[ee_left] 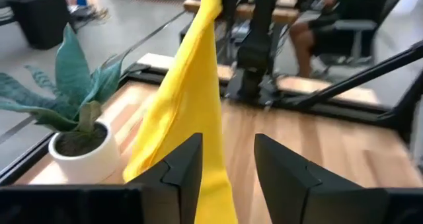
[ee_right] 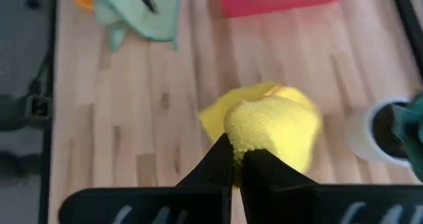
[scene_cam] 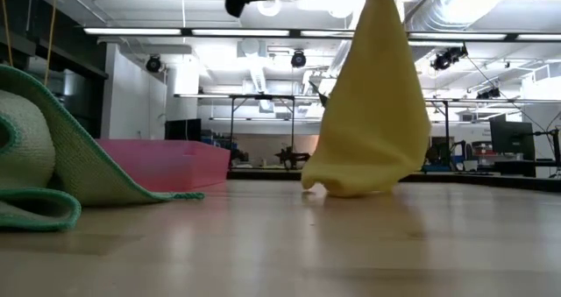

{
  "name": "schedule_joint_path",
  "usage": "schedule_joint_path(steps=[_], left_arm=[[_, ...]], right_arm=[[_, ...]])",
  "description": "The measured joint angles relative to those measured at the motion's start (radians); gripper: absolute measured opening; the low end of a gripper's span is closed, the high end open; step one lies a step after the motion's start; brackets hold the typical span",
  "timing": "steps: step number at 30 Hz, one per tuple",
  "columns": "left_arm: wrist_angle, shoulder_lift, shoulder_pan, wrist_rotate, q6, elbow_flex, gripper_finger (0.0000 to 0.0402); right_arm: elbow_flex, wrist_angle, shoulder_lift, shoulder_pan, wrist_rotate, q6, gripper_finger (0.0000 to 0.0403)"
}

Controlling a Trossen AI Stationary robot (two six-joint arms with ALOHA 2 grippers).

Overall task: Fold microfiber towels
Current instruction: Fold the yellow microfiber towel

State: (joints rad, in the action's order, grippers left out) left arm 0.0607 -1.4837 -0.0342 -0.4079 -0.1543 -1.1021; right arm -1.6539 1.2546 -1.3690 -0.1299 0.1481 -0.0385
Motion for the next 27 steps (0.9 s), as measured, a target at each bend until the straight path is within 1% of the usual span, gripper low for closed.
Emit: schedule_joint_path(steps=[2, 5, 8, 10, 13, 14, 16, 18, 20, 23, 25, 27], left_arm=[[-0.075, -0.015, 0.008, -0.018, 0.001, -0.047, 0.0137], [-0.187, -0.016, 0.027, -0.024, 0.045, -0.102, 0.0142], [-0.311, 0.01, 0.052, -0.024, 0.081, -0.134, 0.0142], [-0.342, 0.033, 0.07, -0.019, 0.087, -0.148, 0.0143], [-0.43, 0.061, 0.099, 0.041, 0.086, -0.146, 0.0143], [-0.468, 0.063, 0.109, 0.073, 0.085, -0.144, 0.0143], [-0.512, 0.064, 0.126, 0.132, 0.077, -0.138, 0.0143], [-0.519, 0.066, 0.134, 0.193, 0.061, -0.116, 0.0143], [-0.507, 0.066, 0.139, 0.246, 0.047, -0.079, 0.0143], [-0.381, 0.066, 0.131, 0.312, 0.025, 0.013, 0.0143], [-0.283, 0.064, 0.122, 0.332, 0.012, 0.085, 0.0143], [-0.188, 0.06, 0.114, 0.333, -0.001, 0.146, 0.0143]], right_arm=[[0.0, -0.006, -0.01, -0.006, 0.047, 0.041, 0.0], [0.0, -0.042, -0.031, 0.012, 0.109, 0.065, 0.0], [0.0, -0.1, -0.067, 0.06, 0.124, 0.059, 0.0], [0.0, -0.123, -0.096, 0.099, 0.127, 0.044, 0.0], [0.012, -0.13, -0.142, 0.157, 0.129, 0.034, 0.0], [0.037, -0.145, -0.147, 0.173, 0.13, 0.012, 0.0], [0.139, -0.219, -0.137, 0.195, 0.154, -0.044, 0.0], [0.267, -0.295, -0.11, 0.21, 0.162, -0.121, 0.0], [0.388, -0.419, -0.064, 0.222, 0.158, -0.22, 0.0], [0.531, -0.603, 0.01, 0.243, 0.141, -0.366, 0.0], [0.602, -0.678, 0.053, 0.257, 0.112, -0.449, 0.0], [0.655, -0.714, 0.092, 0.268, 0.08, -0.524, 0.0]])
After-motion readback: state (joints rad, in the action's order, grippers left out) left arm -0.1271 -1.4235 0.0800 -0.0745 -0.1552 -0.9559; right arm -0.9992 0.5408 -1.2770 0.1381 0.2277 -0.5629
